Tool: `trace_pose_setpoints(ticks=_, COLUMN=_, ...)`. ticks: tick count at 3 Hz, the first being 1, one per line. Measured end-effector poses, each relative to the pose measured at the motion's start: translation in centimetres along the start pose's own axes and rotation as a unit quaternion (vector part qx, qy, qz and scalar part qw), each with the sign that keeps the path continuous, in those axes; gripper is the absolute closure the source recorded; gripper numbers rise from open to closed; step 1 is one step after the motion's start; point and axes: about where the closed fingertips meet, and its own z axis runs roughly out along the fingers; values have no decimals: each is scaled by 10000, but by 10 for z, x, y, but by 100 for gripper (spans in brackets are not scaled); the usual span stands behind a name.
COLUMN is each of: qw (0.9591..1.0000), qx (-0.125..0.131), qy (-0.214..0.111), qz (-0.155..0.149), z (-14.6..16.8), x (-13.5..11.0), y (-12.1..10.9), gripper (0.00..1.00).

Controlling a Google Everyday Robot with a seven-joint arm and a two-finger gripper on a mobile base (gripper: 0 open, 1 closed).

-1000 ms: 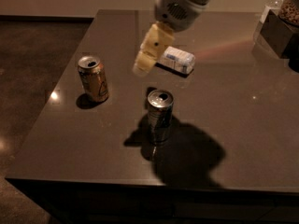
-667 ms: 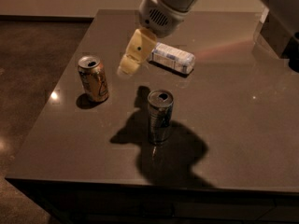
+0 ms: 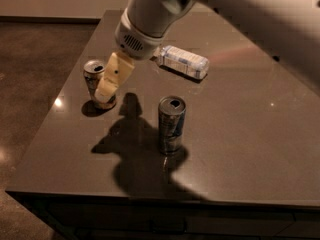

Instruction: Pick orange can

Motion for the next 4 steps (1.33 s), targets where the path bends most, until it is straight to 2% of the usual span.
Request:
trace_pose_setpoints(ticks=1, qw=9999, qx=-103, qy=-36, qz=-68, z=23, x=-17, y=11, gripper=0)
trace_pose_setpoints(ticks=3, qw=9997, qx=-186, qy=-87, qz=-124, z=50, x=-46, y=18, gripper=0)
trace_pose_setpoints(ticks=4, qw=9997, qx=-192, qy=-45, qz=-124, z=61, x=-54, y=16, gripper=14)
